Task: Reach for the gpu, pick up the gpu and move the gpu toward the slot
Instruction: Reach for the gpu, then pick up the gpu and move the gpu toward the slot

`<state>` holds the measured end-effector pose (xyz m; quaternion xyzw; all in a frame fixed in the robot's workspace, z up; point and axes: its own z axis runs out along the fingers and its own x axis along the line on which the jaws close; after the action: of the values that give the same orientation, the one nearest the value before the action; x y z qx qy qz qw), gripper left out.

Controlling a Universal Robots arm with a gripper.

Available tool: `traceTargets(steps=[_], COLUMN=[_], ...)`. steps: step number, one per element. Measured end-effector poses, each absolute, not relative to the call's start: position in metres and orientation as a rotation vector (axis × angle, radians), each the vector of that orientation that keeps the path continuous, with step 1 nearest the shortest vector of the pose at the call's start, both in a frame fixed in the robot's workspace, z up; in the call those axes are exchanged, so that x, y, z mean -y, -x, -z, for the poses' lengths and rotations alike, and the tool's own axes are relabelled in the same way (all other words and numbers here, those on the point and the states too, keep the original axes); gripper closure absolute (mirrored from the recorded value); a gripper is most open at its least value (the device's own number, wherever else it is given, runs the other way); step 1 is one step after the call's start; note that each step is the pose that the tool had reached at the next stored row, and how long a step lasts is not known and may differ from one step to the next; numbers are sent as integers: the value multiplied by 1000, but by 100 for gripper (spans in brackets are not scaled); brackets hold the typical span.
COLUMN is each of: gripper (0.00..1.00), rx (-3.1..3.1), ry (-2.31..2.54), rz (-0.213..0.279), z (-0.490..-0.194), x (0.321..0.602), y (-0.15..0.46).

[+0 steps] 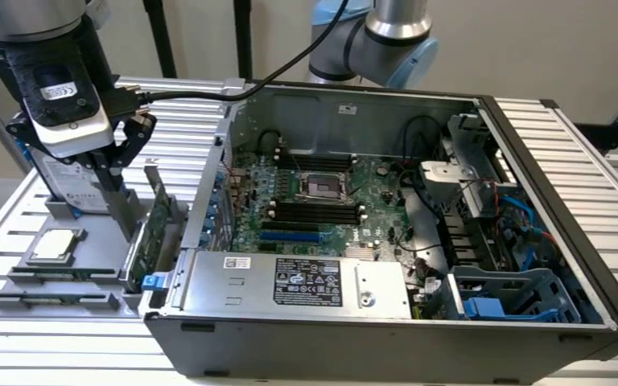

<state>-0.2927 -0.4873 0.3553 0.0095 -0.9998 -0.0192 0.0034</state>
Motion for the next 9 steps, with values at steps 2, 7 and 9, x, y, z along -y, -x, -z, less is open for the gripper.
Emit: traceTargets(steps=[2,7,9], gripper=[89,89,89], rx=[3134,3134,3134], ry=[-30,-30,-30], rz=[60,60,60], z=[-355,-355,-355], x=[487,487,487], y=[293,293,293])
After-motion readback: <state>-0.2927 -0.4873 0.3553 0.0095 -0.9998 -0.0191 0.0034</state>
